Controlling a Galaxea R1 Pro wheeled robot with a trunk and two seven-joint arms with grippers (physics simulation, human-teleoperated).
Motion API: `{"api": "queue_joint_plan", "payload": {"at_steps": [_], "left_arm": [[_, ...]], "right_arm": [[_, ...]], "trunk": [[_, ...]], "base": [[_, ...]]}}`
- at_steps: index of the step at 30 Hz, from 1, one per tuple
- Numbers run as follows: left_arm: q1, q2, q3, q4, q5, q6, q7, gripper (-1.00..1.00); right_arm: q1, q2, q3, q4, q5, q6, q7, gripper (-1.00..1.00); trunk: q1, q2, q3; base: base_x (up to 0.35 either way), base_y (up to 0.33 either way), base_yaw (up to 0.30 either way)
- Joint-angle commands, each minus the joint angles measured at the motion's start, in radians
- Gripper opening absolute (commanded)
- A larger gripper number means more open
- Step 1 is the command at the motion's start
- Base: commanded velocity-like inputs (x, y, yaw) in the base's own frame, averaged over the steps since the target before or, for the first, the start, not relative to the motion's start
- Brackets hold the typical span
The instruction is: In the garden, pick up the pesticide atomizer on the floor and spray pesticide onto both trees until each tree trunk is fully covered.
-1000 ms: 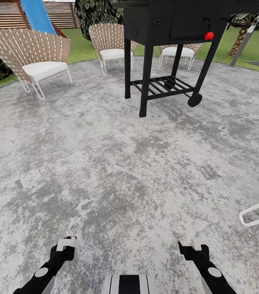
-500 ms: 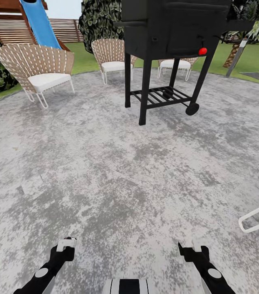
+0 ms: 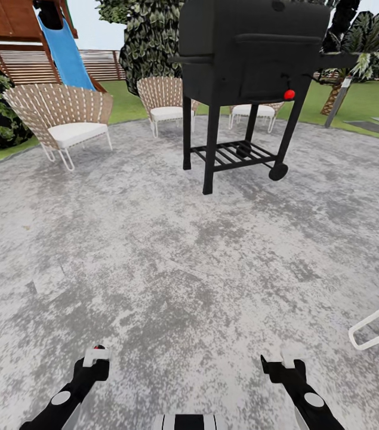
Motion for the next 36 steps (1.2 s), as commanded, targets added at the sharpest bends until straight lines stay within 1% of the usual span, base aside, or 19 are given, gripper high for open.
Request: {"api": "queue_joint_plan", "payload": {"at_steps": [1, 9, 18, 20, 22, 23, 24, 25, 26, 27, 28, 29, 31, 36], "left_arm": [[-0.001, -0.001, 0.007, 0.001, -0.003, -0.003, -0.008, -1.0], [-0.001, -0.001, 0.007, 0.001, -0.002, -0.003, -0.008, -1.0], [0.0, -0.002, 0.007, 0.01, -0.001, -0.003, -0.006, -1.0], [0.009, 0.001, 0.009, 0.012, 0.0, -0.002, -0.006, -1.0], [0.032, 0.003, 0.011, 0.013, 0.001, -0.001, -0.005, -1.0], [0.051, 0.004, 0.012, 0.013, 0.002, -0.002, -0.004, -1.0], [0.063, 0.006, 0.013, 0.013, 0.002, -0.002, -0.003, -1.0], [0.086, 0.007, 0.013, 0.013, 0.004, -0.003, 0.0, -1.0], [0.096, 0.008, 0.013, 0.013, 0.005, -0.003, 0.002, -1.0], [0.099, 0.008, 0.013, 0.013, 0.005, -0.003, 0.004, -1.0], [0.11, 0.008, 0.014, 0.013, 0.006, -0.003, 0.006, -1.0], [0.117, 0.008, 0.016, 0.014, 0.006, -0.003, 0.012, -1.0], [0.126, 0.008, 0.025, 0.014, 0.005, -0.004, 0.017, -1.0], [0.141, 0.007, 0.036, 0.014, 0.005, -0.004, 0.021, -1.0]], "right_arm": [[0.0, 0.0, 0.0, 0.0, 0.001, -0.003, 0.0, 1.0], [0.0, 0.0, 0.0, 0.0, 0.001, -0.003, -0.001, 1.0], [0.0, 0.0, -0.001, 0.003, 0.001, -0.005, -0.004, 1.0], [0.0, -0.002, -0.001, 0.029, 0.0, -0.014, -0.005, 1.0], [0.001, -0.004, -0.001, 0.102, 0.0, -0.066, -0.005, 1.0], [0.001, -0.007, -0.001, 0.176, 0.0, -0.147, -0.005, 1.0], [0.001, -0.009, -0.002, 0.227, 0.0, -0.207, -0.004, 1.0], [0.001, -0.012, -0.002, 0.335, 0.0, -0.33, -0.003, 1.0], [0.001, -0.013, -0.002, 0.381, -0.001, -0.382, -0.002, 1.0], [0.001, -0.013, -0.002, 0.399, -0.001, -0.404, -0.002, 1.0], [0.001, -0.013, -0.001, 0.443, 0.0, -0.451, -0.001, 1.0], [0.001, -0.014, -0.001, 0.474, 0.0, -0.476, -0.002, 1.0], [0.001, -0.014, -0.001, 0.501, 0.0, -0.492, -0.004, 1.0], [0.001, -0.009, -0.002, 0.519, -0.002, -0.502, -0.007, 1.0]], "trunk": [[-0.001, 0.0, 0.003], [-0.004, 0.002, 0.034], [-0.008, 0.004, 0.082], [-0.009, 0.004, 0.093], [-0.01, 0.005, 0.104], [-0.01, 0.005, 0.109], [-0.011, 0.005, 0.115], [-0.011, 0.006, 0.12], [-0.012, 0.006, 0.126], [-0.012, 0.006, 0.131], [-0.013, 0.006, 0.137], [-0.013, 0.007, 0.142], [-0.014, 0.007, 0.152], [-0.016, 0.008, 0.172]], "base": [[0.0, 0.0, 0.0], [0.0, 0.0, 0.0], [0.0, 0.0, 0.0], [0.0, 0.0, 0.0], [0.0, 0.0, 0.0], [0.0, 0.0, 0.0], [0.0, 0.0, 0.0], [0.0, 0.0, 0.0], [0.0, 0.0, 0.0], [0.0, 0.0, 0.0], [0.0, 0.0, 0.0], [0.0, 0.0, 0.0], [0.0, 0.0, 0.0], [0.0, 0.0, 0.0]]}}
